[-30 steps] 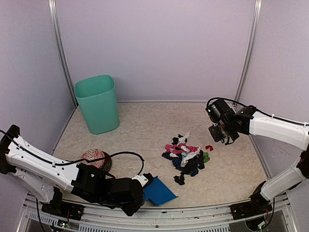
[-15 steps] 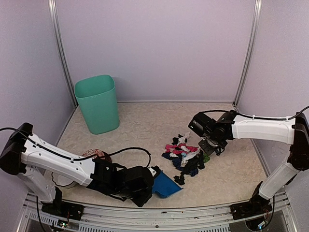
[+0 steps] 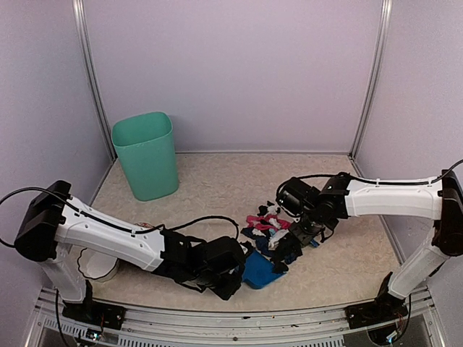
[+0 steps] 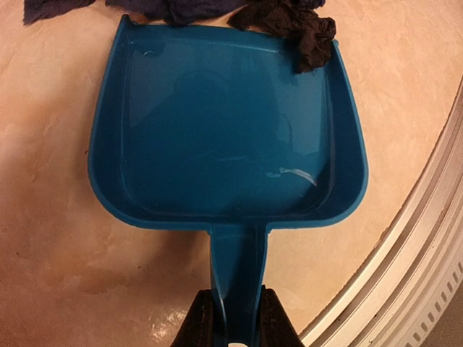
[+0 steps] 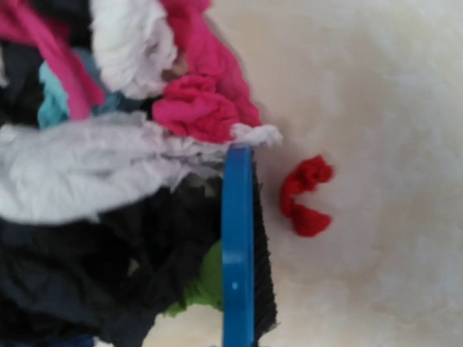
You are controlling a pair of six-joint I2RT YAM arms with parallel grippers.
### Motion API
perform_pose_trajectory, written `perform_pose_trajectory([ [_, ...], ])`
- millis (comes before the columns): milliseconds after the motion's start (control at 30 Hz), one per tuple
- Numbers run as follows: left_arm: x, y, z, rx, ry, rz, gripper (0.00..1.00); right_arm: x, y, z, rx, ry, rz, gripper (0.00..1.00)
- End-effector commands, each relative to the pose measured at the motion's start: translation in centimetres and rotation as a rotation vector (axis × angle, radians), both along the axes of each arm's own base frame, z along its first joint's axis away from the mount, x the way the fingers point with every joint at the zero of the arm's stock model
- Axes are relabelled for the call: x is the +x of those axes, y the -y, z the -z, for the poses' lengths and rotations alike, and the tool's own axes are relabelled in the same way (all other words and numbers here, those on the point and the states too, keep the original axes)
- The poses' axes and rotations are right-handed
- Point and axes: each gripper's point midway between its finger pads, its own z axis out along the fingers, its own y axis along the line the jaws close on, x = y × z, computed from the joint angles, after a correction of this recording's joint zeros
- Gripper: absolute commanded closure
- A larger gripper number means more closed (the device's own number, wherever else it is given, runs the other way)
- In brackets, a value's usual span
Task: Sweep away the paper scraps from the table
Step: Sweep the paper scraps into the dustpan.
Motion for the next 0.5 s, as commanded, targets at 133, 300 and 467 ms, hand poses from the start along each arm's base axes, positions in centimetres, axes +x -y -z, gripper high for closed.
perform_pose_trajectory([
  [133, 1.6, 1.1, 1.1, -0.011, -0.019, -0.005, 1.00, -3.7, -4.0, 0.1, 0.116, -0.070, -0.106, 1.00],
  [300, 2.2, 1.5, 1.7, -0.015, -0.014, -0.011, 1.00, -5.0, -5.6, 0.4, 0.130, -0.082, -0.177, 1.00],
  [467, 2.6, 1.4, 2.6, -0.016, -0.001, -0.023, 1.00, -5.8, -6.5, 0.3, 0.132, -0.093, -0.216, 1.00],
])
